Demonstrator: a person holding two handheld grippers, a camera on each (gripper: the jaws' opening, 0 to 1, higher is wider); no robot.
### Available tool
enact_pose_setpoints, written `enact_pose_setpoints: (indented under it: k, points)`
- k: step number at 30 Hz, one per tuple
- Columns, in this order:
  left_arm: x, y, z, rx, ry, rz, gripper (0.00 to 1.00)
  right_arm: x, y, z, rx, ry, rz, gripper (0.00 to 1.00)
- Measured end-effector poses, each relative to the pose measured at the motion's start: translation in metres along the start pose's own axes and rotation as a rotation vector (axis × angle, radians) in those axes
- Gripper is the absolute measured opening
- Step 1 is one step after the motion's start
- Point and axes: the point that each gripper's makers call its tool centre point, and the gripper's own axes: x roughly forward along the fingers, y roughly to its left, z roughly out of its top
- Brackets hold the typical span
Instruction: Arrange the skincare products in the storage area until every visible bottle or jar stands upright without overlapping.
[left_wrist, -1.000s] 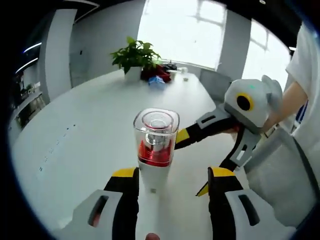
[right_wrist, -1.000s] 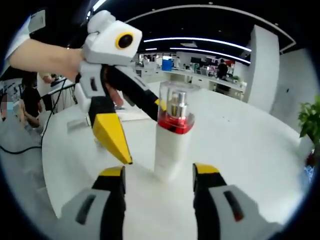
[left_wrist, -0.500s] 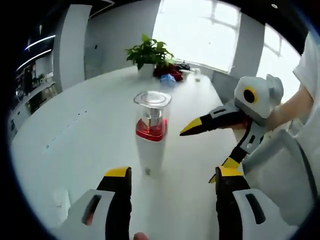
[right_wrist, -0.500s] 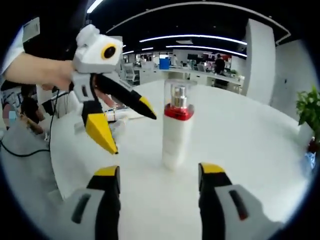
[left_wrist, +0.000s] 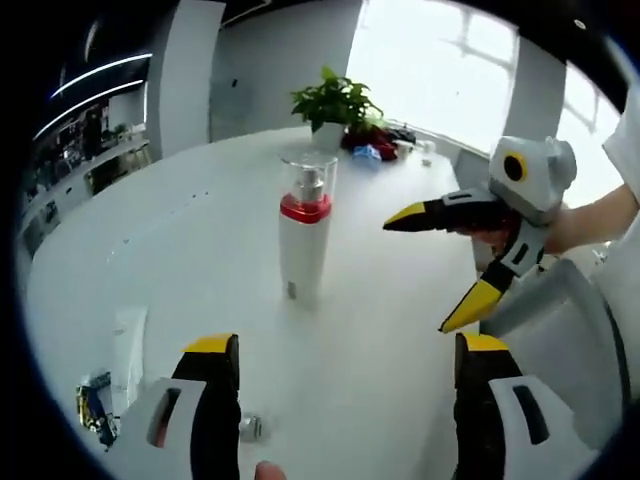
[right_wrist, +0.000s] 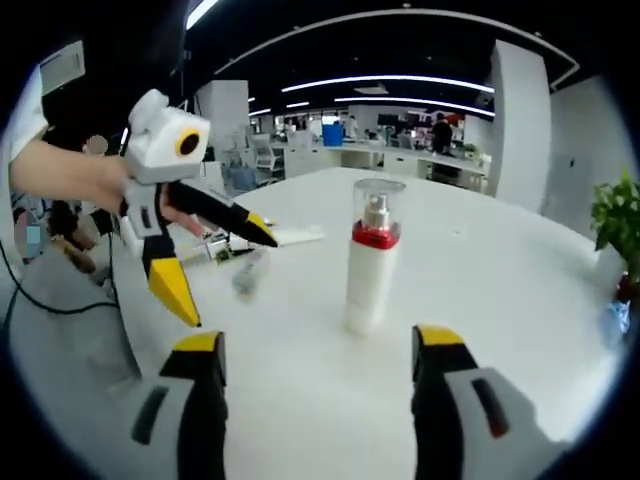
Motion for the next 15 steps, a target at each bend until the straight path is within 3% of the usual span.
enact_pose_setpoints:
  k: [9, 15]
  points:
    - [-0.031, -0.01, -0.024, -0.09, -0.03, 0.06, 0.89, -0.017, 0.015, -0.004, 0.023, -0.007, 0.017, 0.83]
    - [-0.051, -0.017, -0.027, -0.135, -0.072, 0.111, 0.91, -0.031, 0.023, 0.0, 0.038, -0.025, 0.021, 0.87]
